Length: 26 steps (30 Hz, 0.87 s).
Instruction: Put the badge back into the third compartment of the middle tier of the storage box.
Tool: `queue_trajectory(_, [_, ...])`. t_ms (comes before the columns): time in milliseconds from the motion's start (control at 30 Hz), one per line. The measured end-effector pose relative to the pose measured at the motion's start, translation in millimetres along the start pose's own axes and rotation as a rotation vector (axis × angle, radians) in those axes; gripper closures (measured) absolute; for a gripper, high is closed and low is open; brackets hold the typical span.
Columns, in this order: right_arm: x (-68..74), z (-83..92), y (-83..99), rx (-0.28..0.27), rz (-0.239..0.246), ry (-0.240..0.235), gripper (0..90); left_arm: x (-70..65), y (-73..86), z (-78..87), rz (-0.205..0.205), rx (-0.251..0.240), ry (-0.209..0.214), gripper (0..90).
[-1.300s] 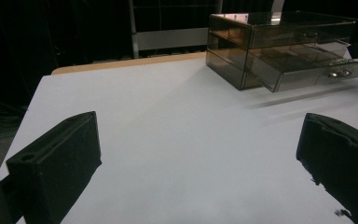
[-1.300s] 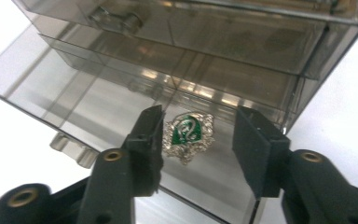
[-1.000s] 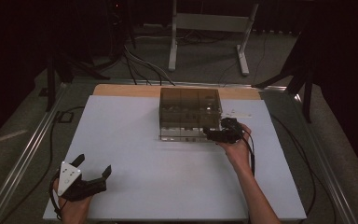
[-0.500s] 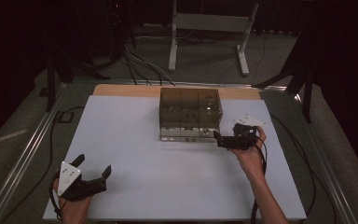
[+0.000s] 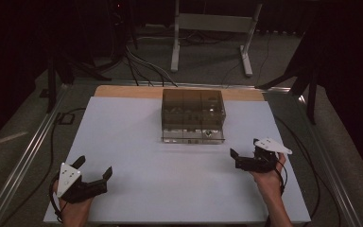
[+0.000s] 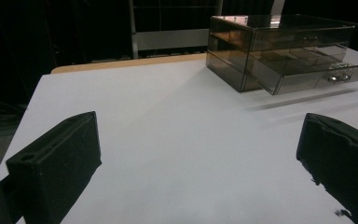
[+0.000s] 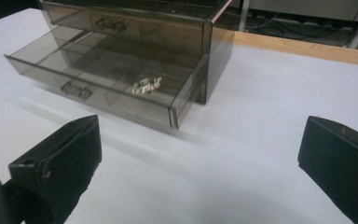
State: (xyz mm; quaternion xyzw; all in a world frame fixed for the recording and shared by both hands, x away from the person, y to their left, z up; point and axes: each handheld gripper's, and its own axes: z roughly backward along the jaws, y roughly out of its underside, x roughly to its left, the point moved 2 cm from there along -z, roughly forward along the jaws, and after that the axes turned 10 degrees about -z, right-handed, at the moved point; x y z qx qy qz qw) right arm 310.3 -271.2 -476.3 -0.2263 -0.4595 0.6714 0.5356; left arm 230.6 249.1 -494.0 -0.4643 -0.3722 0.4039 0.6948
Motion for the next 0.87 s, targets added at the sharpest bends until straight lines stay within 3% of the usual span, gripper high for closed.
queue_trajectory(367, [-4.4, 22.3, 36.4, -0.077, -0.019, -0.015, 0.0, 1.9, -2.9, -2.7, 0.018, -0.021, 0.003, 0.6])
queue_trajectory(700, [-11.8, 39.9, 49.9, -0.124, -0.067, -0.018, 0.0, 1.8, -1.4, -5.7, 0.016, -0.013, 0.010, 0.7])
queue_trajectory(867, [-10.9, 43.7, 48.9, -0.149, -0.052, -0.011, 0.0, 2.1, 0.6, -5.7, 0.015, -0.009, 0.012, 0.7])
